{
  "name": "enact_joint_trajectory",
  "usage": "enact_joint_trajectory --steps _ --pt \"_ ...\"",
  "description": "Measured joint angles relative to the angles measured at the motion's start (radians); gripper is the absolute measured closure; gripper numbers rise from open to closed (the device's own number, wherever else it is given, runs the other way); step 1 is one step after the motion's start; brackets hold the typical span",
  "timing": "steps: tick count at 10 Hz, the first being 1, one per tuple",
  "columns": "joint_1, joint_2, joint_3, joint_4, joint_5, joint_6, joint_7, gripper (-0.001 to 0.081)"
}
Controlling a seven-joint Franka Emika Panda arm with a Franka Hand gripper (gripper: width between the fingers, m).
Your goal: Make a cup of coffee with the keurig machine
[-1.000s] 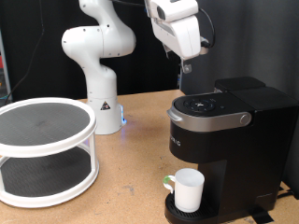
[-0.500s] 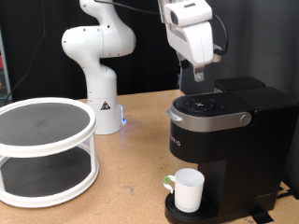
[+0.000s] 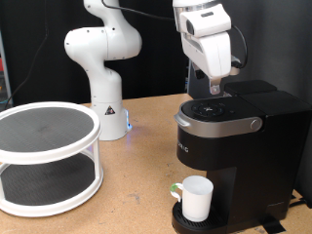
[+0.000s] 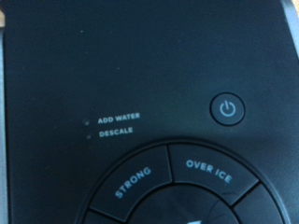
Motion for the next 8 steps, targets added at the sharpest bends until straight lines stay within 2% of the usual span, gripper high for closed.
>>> enact_joint_trajectory --steps 1,4,8 --pt "0.000 -0.001 0.000 0.000 0.000 -0.001 -0.004 0.0005" --pt "0.000 -0.008 0.007 0.023 -0.090 -0.015 -0.005 0.0005" --pt "0.000 0.006 0.010 0.093 -0.106 -0.066 -0.002 0.0005"
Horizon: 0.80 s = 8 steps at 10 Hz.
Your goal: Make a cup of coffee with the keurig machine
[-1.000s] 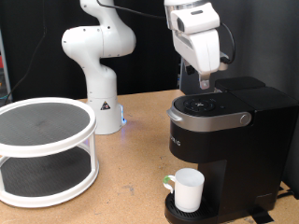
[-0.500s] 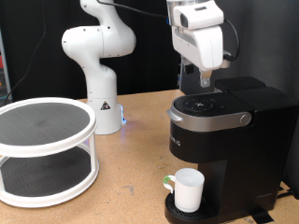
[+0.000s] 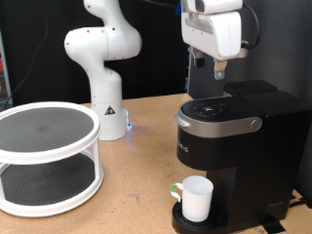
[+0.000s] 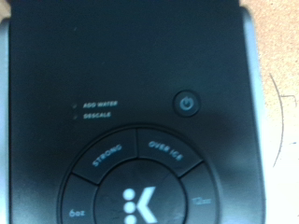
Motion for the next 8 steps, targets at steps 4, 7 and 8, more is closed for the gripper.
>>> enact_joint_trajectory --steps 4,7,8 --pt "0.000 0.029 0.000 0.055 0.003 -0.020 0.002 0.0005" --pt "0.000 0.047 0.000 0.060 0.003 -0.027 0.002 0.0099" --pt "0.000 0.052 0.000 0.059 0.001 -0.032 0.002 0.0099"
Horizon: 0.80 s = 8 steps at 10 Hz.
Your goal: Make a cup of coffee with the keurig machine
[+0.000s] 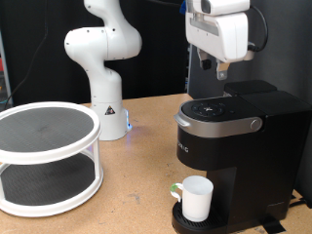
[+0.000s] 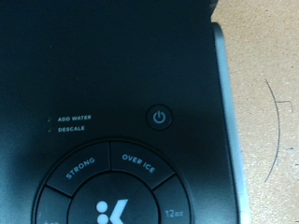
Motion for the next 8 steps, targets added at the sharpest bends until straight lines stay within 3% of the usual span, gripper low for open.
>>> enact_joint_trajectory --steps 1,2,3,4,5,6,8 --pt "0.000 0.008 0.000 -0.002 -0.002 -0.002 0.000 0.0293" --pt "0.000 0.015 0.000 -0.008 -0.007 -0.002 -0.001 0.0432" --pt "0.000 0.016 0.000 -0.021 -0.013 0.005 -0.003 0.0432" --pt "0.000 0.016 0.000 -0.043 -0.019 0.034 -0.004 0.0568" --pt "0.000 0.015 0.000 -0.070 -0.022 0.074 -0.004 0.0568" --pt "0.000 0.014 0.000 -0.098 -0.023 0.116 -0.004 0.0747" --pt "0.000 0.013 0.000 -0.138 -0.023 0.172 -0.004 0.0790"
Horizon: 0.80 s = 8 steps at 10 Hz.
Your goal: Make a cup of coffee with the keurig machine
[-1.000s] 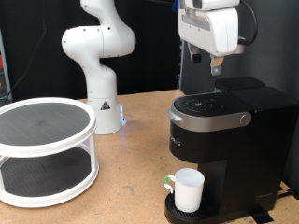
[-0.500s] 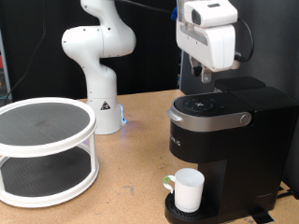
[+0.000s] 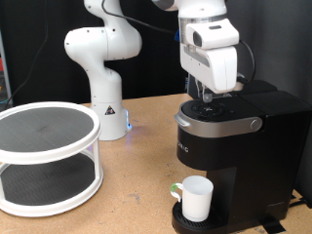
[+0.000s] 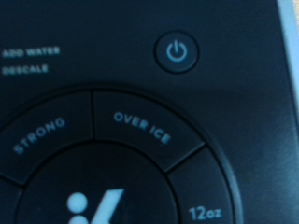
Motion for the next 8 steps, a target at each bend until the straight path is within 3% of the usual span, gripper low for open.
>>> enact_joint_trajectory --steps 4,8 --pt "0.000 0.000 0.000 -0.044 0.000 0.059 0.000 0.0805" --pt "0.000 0.001 0.001 -0.052 0.001 0.094 0.000 0.0805"
